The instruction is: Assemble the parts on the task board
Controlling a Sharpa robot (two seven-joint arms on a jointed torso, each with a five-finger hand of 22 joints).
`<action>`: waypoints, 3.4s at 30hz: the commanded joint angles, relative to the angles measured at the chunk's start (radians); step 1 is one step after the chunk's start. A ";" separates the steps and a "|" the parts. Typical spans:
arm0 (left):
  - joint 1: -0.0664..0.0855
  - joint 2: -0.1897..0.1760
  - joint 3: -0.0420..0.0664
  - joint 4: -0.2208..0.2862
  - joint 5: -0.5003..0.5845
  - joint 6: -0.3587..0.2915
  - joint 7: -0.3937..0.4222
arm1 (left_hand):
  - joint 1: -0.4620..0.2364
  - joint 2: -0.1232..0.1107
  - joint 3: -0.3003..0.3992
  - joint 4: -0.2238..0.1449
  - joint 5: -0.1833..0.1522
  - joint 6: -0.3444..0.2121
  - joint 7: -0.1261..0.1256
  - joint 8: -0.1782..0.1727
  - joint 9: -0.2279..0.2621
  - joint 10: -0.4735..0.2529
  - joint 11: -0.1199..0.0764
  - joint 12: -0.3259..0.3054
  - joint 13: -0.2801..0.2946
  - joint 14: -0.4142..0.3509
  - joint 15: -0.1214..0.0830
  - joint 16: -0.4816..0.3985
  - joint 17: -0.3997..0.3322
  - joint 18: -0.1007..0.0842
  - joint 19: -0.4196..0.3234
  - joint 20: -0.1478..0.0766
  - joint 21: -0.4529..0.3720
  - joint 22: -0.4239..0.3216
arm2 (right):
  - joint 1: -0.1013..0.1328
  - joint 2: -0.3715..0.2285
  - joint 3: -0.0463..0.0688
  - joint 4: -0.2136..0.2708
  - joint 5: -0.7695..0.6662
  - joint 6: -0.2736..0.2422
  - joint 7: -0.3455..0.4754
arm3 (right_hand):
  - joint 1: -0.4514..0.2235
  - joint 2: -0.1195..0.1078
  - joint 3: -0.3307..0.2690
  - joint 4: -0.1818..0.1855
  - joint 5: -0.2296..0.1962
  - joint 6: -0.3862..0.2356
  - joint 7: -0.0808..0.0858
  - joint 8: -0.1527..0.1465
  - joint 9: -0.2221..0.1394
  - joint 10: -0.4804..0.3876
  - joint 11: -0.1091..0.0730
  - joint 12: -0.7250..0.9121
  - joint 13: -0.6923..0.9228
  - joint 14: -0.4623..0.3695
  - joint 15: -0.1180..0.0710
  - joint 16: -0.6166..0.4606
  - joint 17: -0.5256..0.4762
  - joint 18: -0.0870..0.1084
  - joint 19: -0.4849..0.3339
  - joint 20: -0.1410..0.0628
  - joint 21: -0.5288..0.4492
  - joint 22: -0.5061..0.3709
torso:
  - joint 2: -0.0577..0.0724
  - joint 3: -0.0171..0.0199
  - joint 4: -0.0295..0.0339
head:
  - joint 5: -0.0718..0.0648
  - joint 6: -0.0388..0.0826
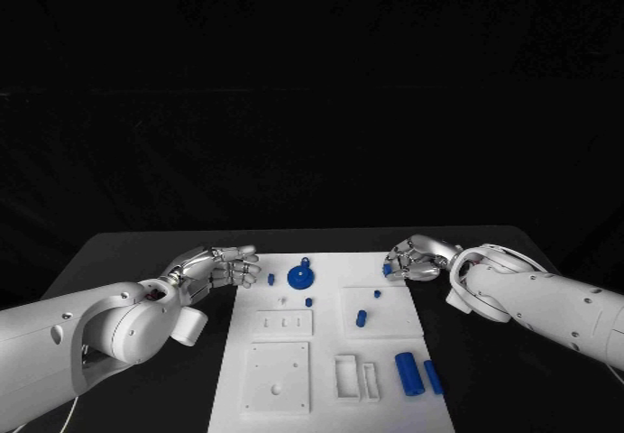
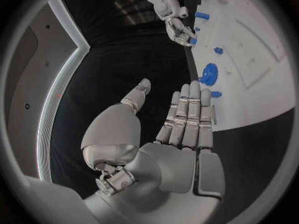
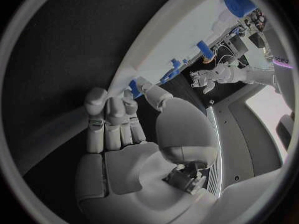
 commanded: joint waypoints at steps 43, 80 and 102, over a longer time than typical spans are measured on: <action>0.002 0.007 0.003 0.007 -0.052 0.029 -0.030 | 0.007 0.031 -0.001 -0.010 0.008 0.057 -0.020 0.010 0.014 0.067 -0.024 0.023 0.008 0.038 -0.021 0.028 0.021 0.021 0.026 -0.018 0.009 0.004 | -0.001 0.005 -0.001 0.106 -0.021 -0.126 -0.053 | -0.079 -0.002 -0.032 -0.021 0.077 0.102 -0.029 0.049 0.033 0.025 -0.042 0.003 -0.004 0.011 -0.039 -0.004 0.011 0.101 0.017 -0.007 0.016 0.014 | -0.003 -0.0011 -0.0023 | 0.002 0.009; 0.071 0.169 0.004 -0.055 -0.396 0.087 -0.421 | -0.122 -0.036 -0.012 0.139 -0.011 0.148 -0.062 -0.039 -0.008 0.267 -0.128 0.205 0.152 0.204 -0.150 0.268 0.130 0.029 0.203 -0.143 0.164 0.045 | 0.052 0.101 -0.005 0.360 -0.229 -0.065 -0.261 | -0.067 -0.032 0.030 0.020 0.038 0.108 -0.034 0.045 0.045 0.032 -0.047 -0.003 -0.003 0.015 -0.044 -0.007 0.013 0.101 0.029 -0.012 0.011 0.008 | -0.057 -0.0082 -0.0027 | 0.042 0.000; 0.071 0.195 0.004 -0.051 -0.418 0.135 -0.438 | -0.101 -0.023 -0.008 0.171 0.000 0.167 -0.064 -0.045 -0.010 0.233 -0.129 0.236 0.187 0.187 -0.150 0.285 0.127 0.023 0.189 -0.149 0.178 0.046 | 0.052 0.129 -0.017 0.385 -0.252 -0.053 -0.254 | -0.069 -0.037 0.035 0.026 0.051 0.109 -0.033 0.044 0.048 0.032 -0.046 -0.004 -0.003 0.016 -0.043 -0.008 0.013 0.101 0.029 -0.010 0.011 0.009 | -0.056 -0.0080 -0.0016 | 0.045 -0.007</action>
